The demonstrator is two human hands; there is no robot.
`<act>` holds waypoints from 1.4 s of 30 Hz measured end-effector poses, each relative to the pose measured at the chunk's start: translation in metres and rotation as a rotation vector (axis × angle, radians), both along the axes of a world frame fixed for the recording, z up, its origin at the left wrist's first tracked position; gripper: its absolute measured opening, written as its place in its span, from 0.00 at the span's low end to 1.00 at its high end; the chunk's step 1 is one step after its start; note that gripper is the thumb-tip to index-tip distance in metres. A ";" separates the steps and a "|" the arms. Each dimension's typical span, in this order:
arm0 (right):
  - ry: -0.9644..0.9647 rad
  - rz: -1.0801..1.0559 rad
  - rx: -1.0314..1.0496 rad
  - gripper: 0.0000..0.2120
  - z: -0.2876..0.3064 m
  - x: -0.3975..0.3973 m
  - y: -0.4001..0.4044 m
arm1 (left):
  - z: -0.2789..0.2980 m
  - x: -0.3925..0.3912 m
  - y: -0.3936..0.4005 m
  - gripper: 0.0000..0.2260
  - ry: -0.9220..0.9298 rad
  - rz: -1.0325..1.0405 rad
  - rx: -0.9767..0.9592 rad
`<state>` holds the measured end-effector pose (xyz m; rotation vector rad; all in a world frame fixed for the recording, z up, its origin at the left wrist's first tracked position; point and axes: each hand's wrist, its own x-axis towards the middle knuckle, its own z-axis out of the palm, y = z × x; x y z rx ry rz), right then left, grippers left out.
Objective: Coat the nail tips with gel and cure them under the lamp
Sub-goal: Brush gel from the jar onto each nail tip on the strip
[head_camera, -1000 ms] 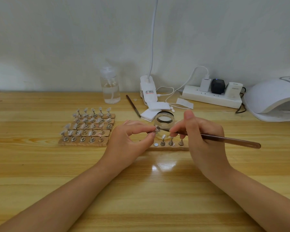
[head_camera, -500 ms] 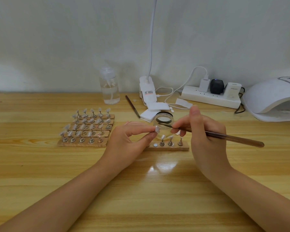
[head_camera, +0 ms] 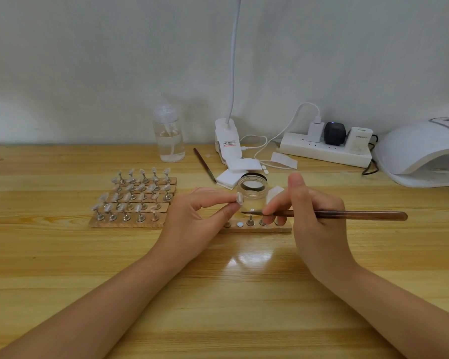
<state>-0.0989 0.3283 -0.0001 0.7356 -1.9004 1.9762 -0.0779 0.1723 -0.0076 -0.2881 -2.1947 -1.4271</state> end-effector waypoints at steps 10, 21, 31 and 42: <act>0.063 -0.104 -0.034 0.21 -0.001 -0.006 0.003 | 0.000 0.000 -0.001 0.04 0.040 0.000 0.043; 0.248 -0.133 0.180 0.18 -0.004 -0.006 0.000 | -0.001 0.000 -0.002 0.08 0.055 0.026 -0.005; 0.277 -0.070 0.140 0.19 -0.004 -0.003 0.002 | 0.001 0.000 -0.003 0.11 0.050 0.060 -0.028; 0.199 -0.103 0.158 0.19 -0.005 -0.007 -0.002 | 0.002 0.002 -0.001 0.10 0.043 0.030 0.016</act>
